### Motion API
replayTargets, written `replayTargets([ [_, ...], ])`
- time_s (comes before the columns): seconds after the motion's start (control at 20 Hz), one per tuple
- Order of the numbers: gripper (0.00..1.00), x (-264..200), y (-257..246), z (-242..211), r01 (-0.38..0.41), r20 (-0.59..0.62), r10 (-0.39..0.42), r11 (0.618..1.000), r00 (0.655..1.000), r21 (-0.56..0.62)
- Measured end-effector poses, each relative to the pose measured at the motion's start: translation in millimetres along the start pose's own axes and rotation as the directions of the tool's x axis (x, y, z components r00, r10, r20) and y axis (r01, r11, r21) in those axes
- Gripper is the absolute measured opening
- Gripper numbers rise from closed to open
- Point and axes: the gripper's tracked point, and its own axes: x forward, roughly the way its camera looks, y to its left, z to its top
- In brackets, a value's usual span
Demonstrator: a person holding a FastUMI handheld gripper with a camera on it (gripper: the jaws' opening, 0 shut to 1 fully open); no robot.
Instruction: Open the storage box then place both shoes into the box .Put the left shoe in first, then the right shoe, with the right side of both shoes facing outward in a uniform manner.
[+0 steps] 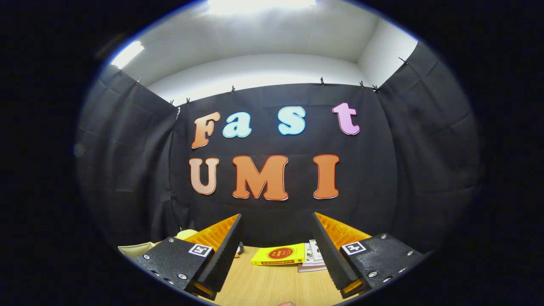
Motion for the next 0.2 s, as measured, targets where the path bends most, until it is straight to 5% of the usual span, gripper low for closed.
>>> replayTargets([
  [0.2,0.95,0.2,7.9,1.2,-0.015,-0.001,0.015,1.0,1.0,0.018],
])
